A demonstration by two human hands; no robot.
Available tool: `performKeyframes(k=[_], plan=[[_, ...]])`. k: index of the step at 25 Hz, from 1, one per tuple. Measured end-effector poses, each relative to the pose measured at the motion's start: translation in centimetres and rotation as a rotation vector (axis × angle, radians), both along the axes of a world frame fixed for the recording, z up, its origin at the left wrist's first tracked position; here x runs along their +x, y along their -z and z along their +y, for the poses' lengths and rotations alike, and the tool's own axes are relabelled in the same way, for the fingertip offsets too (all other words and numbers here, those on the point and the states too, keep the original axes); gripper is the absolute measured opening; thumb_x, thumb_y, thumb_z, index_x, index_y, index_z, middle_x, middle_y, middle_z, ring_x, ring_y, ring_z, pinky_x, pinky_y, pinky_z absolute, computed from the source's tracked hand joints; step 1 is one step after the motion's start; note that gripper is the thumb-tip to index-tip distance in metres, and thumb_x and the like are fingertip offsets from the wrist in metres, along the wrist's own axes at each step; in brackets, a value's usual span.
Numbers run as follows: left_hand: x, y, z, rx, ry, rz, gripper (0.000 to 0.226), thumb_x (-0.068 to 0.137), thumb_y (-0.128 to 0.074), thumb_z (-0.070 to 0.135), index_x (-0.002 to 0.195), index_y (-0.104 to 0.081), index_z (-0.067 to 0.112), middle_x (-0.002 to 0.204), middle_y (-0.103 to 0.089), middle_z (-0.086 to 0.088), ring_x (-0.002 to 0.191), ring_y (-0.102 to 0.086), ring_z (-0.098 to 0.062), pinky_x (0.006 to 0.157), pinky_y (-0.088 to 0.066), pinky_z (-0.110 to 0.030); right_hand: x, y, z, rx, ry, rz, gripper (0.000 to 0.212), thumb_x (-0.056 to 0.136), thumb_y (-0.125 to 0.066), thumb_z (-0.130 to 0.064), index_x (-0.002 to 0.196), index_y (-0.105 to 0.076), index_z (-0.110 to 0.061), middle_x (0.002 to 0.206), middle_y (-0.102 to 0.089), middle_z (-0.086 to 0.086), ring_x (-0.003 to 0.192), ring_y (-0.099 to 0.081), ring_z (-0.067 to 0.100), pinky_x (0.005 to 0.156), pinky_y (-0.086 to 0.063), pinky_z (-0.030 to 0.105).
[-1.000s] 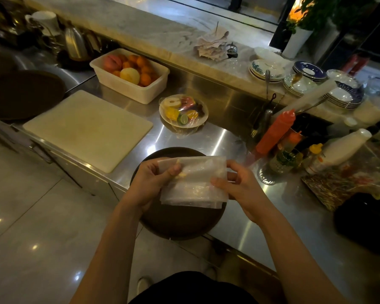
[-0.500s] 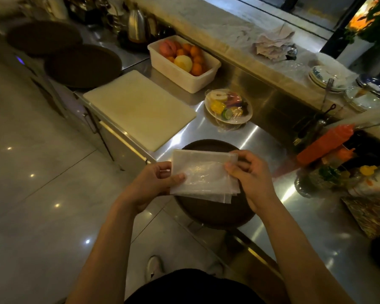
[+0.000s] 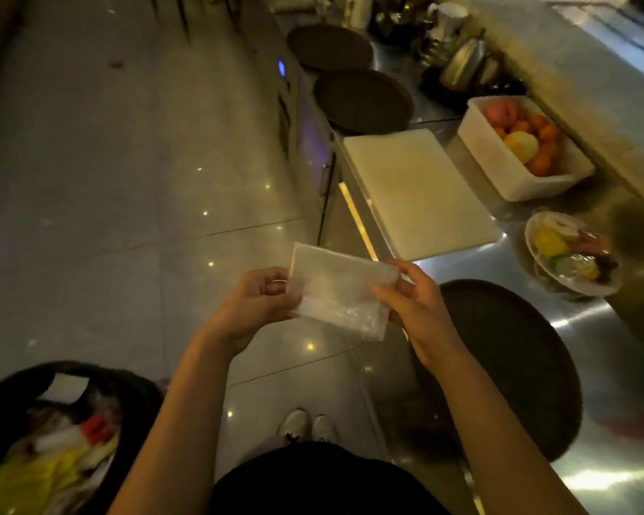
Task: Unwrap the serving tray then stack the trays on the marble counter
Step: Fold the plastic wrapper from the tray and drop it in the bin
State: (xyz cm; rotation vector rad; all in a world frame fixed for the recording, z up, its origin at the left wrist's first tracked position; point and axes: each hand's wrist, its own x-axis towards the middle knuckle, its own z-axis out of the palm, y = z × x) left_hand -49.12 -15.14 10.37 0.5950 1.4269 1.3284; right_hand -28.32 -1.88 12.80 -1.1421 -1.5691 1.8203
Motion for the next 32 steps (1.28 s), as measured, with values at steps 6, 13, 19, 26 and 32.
performKeyframes(k=[6,13,19,26,32], plan=[[1.4,0.3,-9.0,-0.08,-0.508,0.044,0.021,0.088,-0.062,-0.003,0.103,-0.069,0.009,0.083,-0.072,-0.005,0.08,-0.068,-0.018,0.078,-0.058,-0.03,-5.5,2.7,-2.4,-0.044,-0.415,-0.068,0.04,0.081,-0.07,0.001,0.108,-0.058,-0.025,0.094,-0.069,0.006,0.088,-0.069,0.021,0.069,-0.06,0.03],[6.4,3.6,-18.2,-0.37,-1.113,0.034,0.024,0.084,-0.057,-0.009,0.1,-0.063,0.008,0.078,-0.071,-0.005,0.064,-0.067,-0.012,0.051,-0.05,-0.017,-10.4,6.8,-9.5,-0.034,-0.735,-0.145,0.035,0.079,-0.067,0.002,0.104,-0.058,-0.021,0.099,-0.064,0.014,0.087,-0.065,0.024,0.064,-0.058,0.028],[8.4,7.6,-25.6,-0.513,-1.366,0.013,0.02,0.08,-0.06,-0.005,0.089,-0.067,0.011,0.082,-0.071,-0.009,0.076,-0.067,-0.022,0.062,-0.054,-0.029,-13.5,9.4,-17.0,0.07,-0.923,-0.284,0.036,0.08,-0.06,0.0,0.108,-0.062,-0.023,0.103,-0.067,0.01,0.093,-0.067,0.027,0.078,-0.061,0.043],[2.9,12.1,-34.5,-0.701,-1.368,0.014,0.02,0.08,-0.064,0.01,0.099,-0.07,0.015,0.091,-0.072,-0.007,0.087,-0.068,-0.024,0.08,-0.058,-0.045,-20.2,13.4,-26.4,0.291,-1.008,-0.441,0.029,0.084,-0.065,-0.011,0.111,-0.063,-0.019,0.1,-0.068,0.002,0.091,-0.066,0.019,0.068,-0.057,0.025],[-3.6,13.2,-41.4,-0.764,-1.314,0.045,0.02,0.086,-0.062,0.009,0.105,-0.067,0.013,0.101,-0.067,-0.005,0.093,-0.063,-0.02,0.082,-0.056,-0.039,-26.4,14.6,-34.9,0.497,-1.048,-0.576,0.021,0.084,-0.064,-0.014,0.103,-0.062,-0.023,0.084,-0.064,-0.005,0.082,-0.065,0.015,0.068,-0.056,0.028]])
